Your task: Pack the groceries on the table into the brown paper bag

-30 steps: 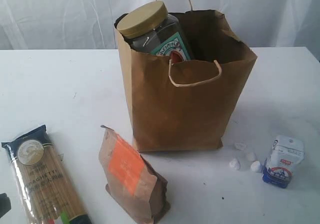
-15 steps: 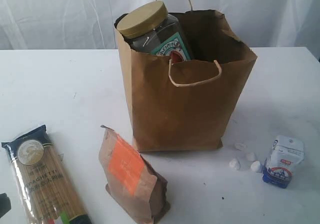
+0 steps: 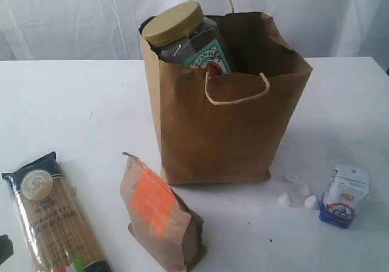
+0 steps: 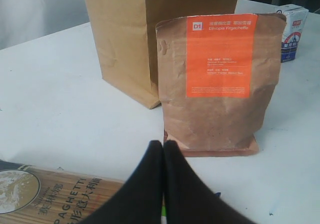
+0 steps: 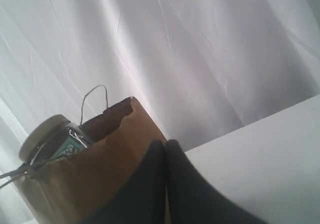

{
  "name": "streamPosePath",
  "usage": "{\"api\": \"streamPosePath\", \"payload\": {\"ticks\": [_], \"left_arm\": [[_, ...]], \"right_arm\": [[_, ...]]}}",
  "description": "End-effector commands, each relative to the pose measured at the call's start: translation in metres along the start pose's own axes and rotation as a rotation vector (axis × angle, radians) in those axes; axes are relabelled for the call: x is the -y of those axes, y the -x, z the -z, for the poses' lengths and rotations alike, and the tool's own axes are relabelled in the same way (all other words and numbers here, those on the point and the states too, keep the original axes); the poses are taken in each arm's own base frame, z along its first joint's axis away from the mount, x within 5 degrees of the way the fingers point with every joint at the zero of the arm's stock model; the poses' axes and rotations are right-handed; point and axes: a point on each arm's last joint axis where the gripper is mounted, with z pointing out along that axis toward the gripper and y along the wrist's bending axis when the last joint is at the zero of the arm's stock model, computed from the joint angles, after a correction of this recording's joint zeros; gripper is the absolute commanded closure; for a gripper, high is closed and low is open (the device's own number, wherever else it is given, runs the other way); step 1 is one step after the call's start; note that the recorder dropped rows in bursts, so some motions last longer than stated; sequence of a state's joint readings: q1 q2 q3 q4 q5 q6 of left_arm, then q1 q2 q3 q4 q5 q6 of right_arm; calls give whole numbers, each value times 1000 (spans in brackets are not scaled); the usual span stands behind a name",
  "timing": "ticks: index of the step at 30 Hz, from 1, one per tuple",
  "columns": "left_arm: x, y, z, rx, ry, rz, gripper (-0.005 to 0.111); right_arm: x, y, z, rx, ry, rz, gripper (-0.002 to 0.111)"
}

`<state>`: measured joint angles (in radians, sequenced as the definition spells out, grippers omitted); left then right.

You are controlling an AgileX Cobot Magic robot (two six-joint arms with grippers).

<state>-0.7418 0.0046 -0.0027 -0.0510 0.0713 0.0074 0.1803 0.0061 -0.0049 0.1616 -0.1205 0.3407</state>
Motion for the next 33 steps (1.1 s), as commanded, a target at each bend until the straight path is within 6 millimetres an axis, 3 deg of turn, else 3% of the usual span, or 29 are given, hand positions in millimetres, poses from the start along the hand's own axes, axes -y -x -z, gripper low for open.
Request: {"api": "streamPosePath", "payload": {"ticks": [1,5,11,22,27,33], "left_arm": [[0,-1,0,-4,0,0,107],[0,-1,0,-4,0,0,107],[0,-1,0,-4,0,0,107],[0,-1,0,-4,0,0,107],[0,-1,0,-4,0,0,107],[0,-1,0,-4,0,0,107]], "right_arm": [[0,1,1,30,0,-82,108],[0,1,1,30,2,-227,108],[-2,2,1,-48,-22,-188,108],[-29,32,4,-290,15,200,108],[-35,37,-13,-484,4,336,108],[-45,33,-51,-848,64,487,108]]}}
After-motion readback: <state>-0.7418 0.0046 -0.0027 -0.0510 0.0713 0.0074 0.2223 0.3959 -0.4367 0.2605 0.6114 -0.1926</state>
